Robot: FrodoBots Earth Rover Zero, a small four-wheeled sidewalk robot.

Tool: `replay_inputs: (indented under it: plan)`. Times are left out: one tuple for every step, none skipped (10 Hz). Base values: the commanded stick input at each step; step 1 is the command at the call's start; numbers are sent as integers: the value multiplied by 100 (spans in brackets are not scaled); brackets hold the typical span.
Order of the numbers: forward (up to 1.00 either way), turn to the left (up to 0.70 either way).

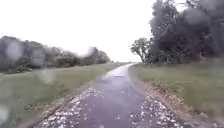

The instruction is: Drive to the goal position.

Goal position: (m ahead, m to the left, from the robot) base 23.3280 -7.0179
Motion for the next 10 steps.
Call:
replay_inputs:
  plan:
    - [70, 0]
    - [70, 0]
    - [70, 0]
    - [70, 0]
    - [70, 0]
    - [70, 0]
    - [70, 0]
    - [70, 0]
    - [70, 0]
    - [70, 0]
